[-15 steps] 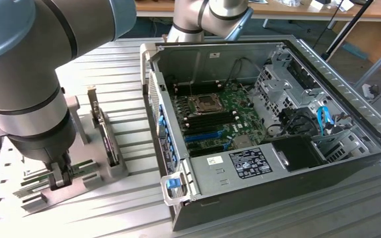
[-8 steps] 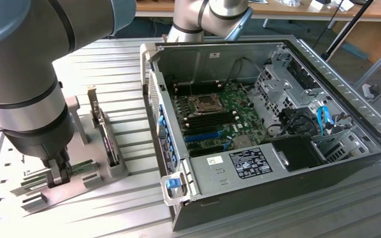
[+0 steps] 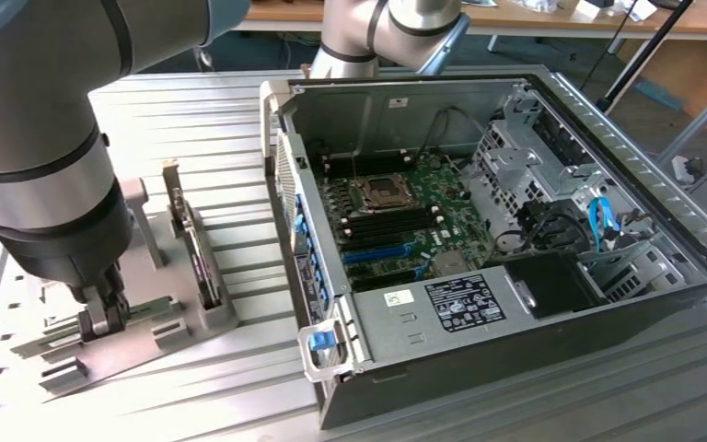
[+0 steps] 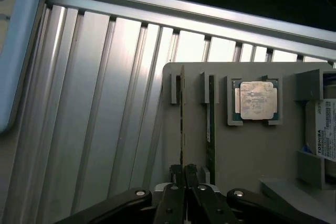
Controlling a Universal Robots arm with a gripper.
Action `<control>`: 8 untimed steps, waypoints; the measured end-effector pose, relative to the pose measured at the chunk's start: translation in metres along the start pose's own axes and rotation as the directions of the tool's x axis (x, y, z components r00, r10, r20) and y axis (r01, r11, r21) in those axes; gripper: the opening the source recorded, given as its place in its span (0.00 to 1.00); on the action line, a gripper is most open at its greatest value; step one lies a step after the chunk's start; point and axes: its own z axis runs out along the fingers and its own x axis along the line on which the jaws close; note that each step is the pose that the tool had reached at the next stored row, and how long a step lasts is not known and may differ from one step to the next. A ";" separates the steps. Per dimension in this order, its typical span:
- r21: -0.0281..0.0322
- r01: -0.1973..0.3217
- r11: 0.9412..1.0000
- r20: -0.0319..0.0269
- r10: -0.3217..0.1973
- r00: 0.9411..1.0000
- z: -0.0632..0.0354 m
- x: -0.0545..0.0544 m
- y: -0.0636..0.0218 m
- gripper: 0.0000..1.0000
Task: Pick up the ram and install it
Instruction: 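Pick up the ram and move it above insertion slot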
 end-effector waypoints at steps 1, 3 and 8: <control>0.000 0.000 1.000 0.000 0.000 1.000 -0.0022 0.000 0.0001 0.12; 0.000 0.000 1.000 0.000 0.000 1.000 -0.0061 0.000 0.0003 0.12; 0.000 0.000 1.000 0.000 0.000 1.000 -0.0150 0.000 0.0007 0.12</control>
